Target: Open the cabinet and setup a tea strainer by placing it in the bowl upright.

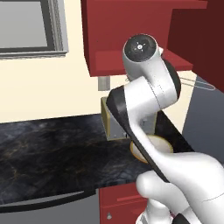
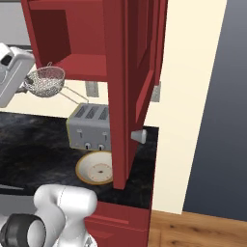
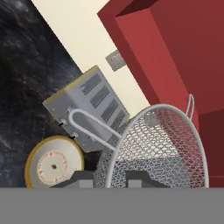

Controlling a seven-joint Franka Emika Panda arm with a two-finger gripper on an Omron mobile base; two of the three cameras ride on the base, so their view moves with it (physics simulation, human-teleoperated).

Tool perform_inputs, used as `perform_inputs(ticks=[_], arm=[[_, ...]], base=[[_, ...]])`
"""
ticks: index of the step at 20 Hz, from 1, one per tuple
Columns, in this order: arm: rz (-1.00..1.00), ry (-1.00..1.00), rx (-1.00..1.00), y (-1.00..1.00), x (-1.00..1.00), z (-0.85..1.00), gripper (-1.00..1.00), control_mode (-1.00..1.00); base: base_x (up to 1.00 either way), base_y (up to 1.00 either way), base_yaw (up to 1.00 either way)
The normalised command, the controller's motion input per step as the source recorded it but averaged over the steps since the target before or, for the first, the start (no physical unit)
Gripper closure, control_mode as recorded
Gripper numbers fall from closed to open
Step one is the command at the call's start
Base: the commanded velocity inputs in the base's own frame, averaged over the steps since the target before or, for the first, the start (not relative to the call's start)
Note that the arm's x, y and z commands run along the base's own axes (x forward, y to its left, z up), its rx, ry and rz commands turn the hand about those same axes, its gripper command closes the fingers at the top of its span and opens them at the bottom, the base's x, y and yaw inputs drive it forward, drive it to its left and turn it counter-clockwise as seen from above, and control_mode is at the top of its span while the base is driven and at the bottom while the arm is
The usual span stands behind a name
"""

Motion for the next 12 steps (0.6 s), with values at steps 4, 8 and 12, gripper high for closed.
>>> perform_inputs(ticks=[4,8,12], arm=[[-0.01,-0.03,0.02,-0.4,-0.93,-0.59,1.0,-1.0],[0.0,0.0,0.0,-0.25,-0.45,-0.65,1.0,-1.0],[0.0,0.0,0.0,-0.37,-0.28,-0.69,1.0,-1.0]], base=[[0.0,0.0,0.0],[0.0,0.0,0.0],[0.0,0.0,0.0]])
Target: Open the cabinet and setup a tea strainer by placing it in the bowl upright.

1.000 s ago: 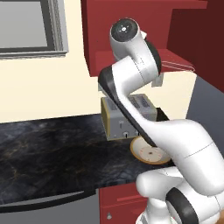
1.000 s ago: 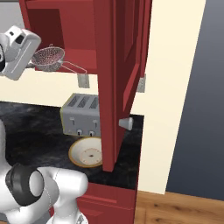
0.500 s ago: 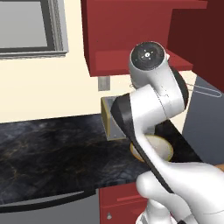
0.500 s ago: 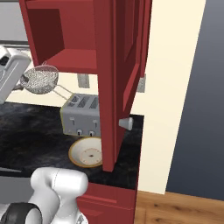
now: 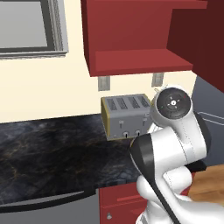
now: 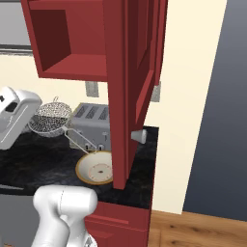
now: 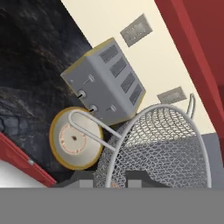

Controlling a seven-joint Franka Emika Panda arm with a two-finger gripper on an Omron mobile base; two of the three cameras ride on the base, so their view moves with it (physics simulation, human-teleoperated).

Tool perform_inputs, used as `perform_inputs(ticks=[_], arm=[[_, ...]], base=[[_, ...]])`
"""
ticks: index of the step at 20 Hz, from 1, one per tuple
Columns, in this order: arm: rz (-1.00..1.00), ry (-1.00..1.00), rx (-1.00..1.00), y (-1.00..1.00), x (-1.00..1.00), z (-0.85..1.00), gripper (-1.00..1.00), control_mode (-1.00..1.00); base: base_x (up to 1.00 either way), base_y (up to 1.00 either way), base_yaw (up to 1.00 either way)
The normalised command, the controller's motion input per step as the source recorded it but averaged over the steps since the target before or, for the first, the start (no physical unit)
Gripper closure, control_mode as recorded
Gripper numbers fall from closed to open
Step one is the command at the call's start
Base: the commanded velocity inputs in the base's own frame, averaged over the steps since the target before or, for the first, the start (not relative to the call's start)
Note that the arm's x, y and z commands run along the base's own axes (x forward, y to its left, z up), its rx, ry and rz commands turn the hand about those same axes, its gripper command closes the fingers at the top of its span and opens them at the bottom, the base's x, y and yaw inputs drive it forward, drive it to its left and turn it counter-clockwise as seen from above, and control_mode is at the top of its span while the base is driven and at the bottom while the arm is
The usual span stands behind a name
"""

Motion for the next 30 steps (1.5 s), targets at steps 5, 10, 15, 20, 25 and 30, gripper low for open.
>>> perform_inputs(ticks=[5,10,15,20,25,30], arm=[[0.0,0.01,0.01,-0.36,0.0,-0.64,1.0,-1.0],[0.0,0.0,0.0,-0.29,0.09,-0.47,1.0,-1.0],[0.0,0.01,0.0,-0.18,0.07,-0.54,1.0,-1.0],[-0.09,0.0,0.0,0.0,0.31,-0.46,1.0,-1.0],[-0.13,0.0,0.0,-0.04,0.42,-0.36,1.0,-1.0],[-0.03,0.05,0.0,-0.23,0.59,-0.4,1.0,-1.0]], base=[[0.0,0.0,0.0],[0.0,0.0,0.0],[0.0,0.0,0.0],[0.0,0.0,0.0],[0.0,0.0,0.0],[0.0,0.0,0.0]])
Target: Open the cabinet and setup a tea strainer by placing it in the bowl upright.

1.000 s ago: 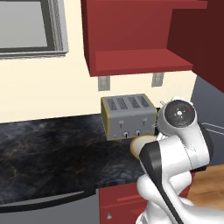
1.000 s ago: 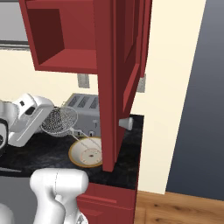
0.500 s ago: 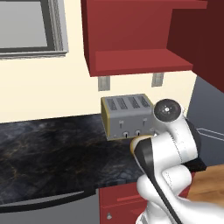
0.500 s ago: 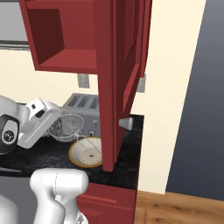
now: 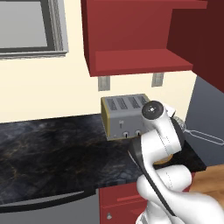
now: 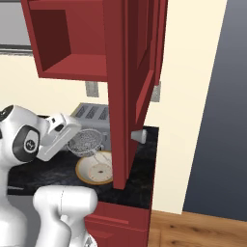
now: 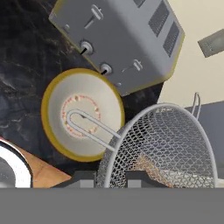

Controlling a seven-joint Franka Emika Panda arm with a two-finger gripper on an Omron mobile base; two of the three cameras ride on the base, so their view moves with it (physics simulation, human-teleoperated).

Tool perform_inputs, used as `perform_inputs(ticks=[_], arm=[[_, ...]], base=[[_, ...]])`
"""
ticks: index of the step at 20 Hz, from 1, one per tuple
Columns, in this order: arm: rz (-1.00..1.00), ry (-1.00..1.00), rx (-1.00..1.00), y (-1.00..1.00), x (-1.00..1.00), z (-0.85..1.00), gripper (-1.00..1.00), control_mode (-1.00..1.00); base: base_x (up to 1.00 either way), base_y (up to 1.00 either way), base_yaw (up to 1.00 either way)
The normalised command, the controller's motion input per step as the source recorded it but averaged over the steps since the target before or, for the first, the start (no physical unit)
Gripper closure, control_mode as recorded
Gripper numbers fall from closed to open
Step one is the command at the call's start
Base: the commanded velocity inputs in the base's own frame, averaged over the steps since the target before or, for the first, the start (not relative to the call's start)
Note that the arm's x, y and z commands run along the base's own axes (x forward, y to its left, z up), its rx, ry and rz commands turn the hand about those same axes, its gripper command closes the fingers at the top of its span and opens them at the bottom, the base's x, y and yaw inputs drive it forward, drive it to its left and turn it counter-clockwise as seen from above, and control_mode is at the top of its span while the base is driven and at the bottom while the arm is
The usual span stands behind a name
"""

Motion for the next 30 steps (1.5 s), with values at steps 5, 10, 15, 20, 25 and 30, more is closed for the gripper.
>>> perform_inputs(ticks=[5,10,15,20,25,30], arm=[[0.0,0.02,0.02,-0.09,0.44,-0.52,1.0,-1.0],[0.0,0.0,0.08,0.0,0.27,-0.36,1.0,-1.0],[0.0,0.0,0.07,0.0,0.25,-0.27,1.0,-1.0],[-0.04,0.0,0.01,-0.01,0.17,-0.36,1.0,-1.0],[-0.09,0.01,0.0,0.0,0.19,-0.39,1.0,-1.0],[-0.05,0.0,0.0,0.0,0.13,-0.33,1.0,-1.0]], base=[[0.0,0.0,0.0],[0.0,0.0,0.0],[0.0,0.0,0.0],[0.0,0.0,0.0],[0.0,0.0,0.0],[0.0,0.0,0.0]])
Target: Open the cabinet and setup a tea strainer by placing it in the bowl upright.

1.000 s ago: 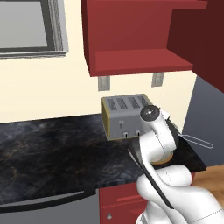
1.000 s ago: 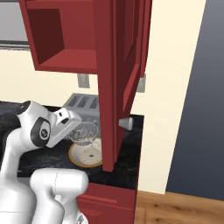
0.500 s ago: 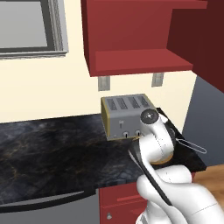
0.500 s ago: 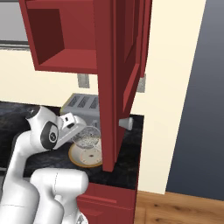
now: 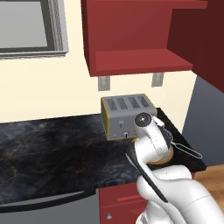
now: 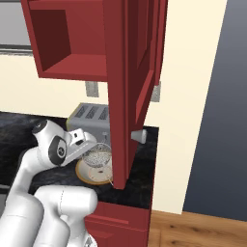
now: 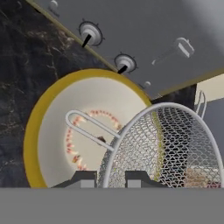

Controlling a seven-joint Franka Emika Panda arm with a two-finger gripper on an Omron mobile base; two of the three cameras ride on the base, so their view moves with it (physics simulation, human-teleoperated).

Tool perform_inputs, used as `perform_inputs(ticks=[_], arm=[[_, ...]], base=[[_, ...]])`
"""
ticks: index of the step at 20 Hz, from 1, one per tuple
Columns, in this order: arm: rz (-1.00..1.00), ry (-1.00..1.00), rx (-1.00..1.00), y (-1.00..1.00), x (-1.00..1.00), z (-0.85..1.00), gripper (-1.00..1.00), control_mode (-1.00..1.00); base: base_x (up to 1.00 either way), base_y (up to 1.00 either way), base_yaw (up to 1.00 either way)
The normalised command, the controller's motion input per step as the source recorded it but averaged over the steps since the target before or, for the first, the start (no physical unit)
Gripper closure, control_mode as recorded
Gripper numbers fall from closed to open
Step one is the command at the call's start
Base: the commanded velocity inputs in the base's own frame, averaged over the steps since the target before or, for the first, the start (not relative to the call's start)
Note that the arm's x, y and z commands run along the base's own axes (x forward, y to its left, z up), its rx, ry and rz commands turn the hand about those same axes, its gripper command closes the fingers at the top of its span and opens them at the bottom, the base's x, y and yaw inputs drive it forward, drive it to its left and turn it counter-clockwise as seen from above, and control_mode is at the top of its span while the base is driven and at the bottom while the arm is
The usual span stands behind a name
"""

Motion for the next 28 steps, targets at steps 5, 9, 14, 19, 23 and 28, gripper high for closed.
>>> perform_inputs(ticks=[5,9,14,19,23,28], arm=[[0.0,0.01,0.01,0.01,0.12,-0.24,1.0,-1.0],[0.0,0.02,0.01,0.0,0.03,-0.34,1.0,-1.0],[0.0,0.0,0.03,0.0,0.03,-0.34,1.0,-1.0],[0.0,0.01,0.03,0.0,0.29,-0.4,1.0,-1.0],[0.0,0.04,0.03,0.0,0.45,-0.41,1.0,-1.0],[-0.02,0.02,0.01,0.0,0.23,-0.46,1.0,-1.0]], base=[[0.0,0.0,0.0],[0.0,0.0,0.0],[0.0,0.0,0.0],[0.0,0.0,0.0],[0.0,0.0,0.0],[0.0,0.0,0.0]])
